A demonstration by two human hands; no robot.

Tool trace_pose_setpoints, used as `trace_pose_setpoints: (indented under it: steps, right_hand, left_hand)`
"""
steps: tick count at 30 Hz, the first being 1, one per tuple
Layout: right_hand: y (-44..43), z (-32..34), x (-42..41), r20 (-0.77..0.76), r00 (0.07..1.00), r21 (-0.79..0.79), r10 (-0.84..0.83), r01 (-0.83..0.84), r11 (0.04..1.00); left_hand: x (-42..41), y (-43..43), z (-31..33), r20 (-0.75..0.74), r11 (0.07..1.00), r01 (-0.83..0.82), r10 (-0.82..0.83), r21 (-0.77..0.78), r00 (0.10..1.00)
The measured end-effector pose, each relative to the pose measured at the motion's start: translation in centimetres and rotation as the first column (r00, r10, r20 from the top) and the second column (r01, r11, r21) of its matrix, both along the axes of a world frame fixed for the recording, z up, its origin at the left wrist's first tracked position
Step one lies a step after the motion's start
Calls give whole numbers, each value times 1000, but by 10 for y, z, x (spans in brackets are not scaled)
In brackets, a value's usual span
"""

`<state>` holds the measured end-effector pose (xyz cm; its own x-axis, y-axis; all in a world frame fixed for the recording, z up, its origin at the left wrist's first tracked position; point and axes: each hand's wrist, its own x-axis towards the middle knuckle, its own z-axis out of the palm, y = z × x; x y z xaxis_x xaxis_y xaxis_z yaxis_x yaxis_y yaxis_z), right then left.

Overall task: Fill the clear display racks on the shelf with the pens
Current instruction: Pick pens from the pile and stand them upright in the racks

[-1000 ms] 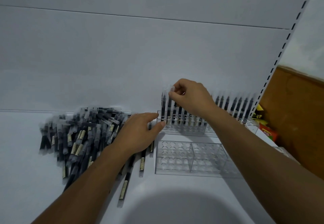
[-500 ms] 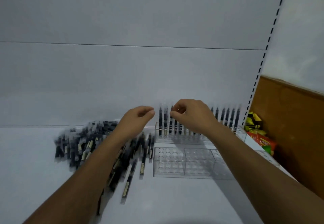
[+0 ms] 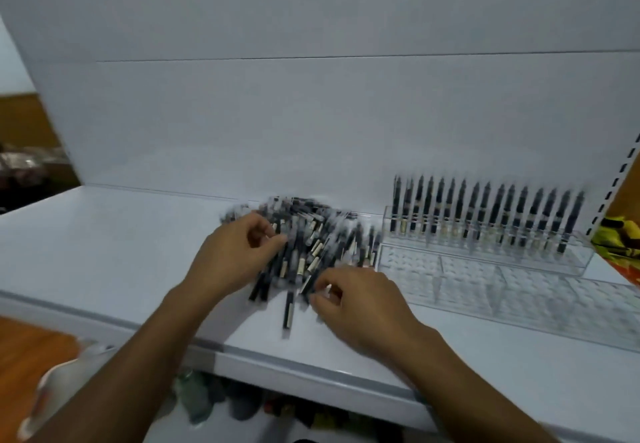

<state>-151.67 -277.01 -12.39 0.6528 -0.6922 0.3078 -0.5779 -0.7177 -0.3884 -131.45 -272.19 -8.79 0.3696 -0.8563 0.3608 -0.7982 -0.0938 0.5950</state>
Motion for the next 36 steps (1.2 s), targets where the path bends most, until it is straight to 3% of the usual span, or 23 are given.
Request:
trace_pose_setpoints:
  steps: [4,7,12,15,19,22,25,29,33,36]
  right_hand:
    - [4,-10,1,44,999,0,-21,21,1000]
    - [7,-11,-1,68,997,15,-24,23,1000]
    - [9,-10,-7,189,979,168,-71,39,985]
    - [9,-10,-8,149,988,187,-52,23,982]
    - [9,-10,-7,130,991,190,-31,6,982]
    - [8,-12,-8,217,975,212,-44,-3,977]
    - [7,-14,-10,360,930,262,-77,-21,965]
    - [8,-11,-11,448,888,356,-100,-75,931]
    - [8,-7,-14,484,863,435,-143,-96,895]
    - [9,-5,-15,485,856,480,-182,-86,873]
  left_hand:
    - [2,33,-14,122,978,-52,27,204,992]
    - [2,38,-17,125,966,-95,66,242,990]
    - [2,34,-17,63,936,-84,66,341,996]
    - [3,32,-14,-61,930,-23,49,367,997]
    - [10,42,-9,-395,928,117,35,355,918]
    - [11,52,-10,-597,934,185,37,306,801]
    - [7,56,-10,-675,948,168,62,269,735]
    - [-1,49,-13,-588,954,109,79,278,805]
    - [-16,40,-22,-378,953,93,24,289,925]
    - [-28,33,-28,-135,966,56,-22,253,991]
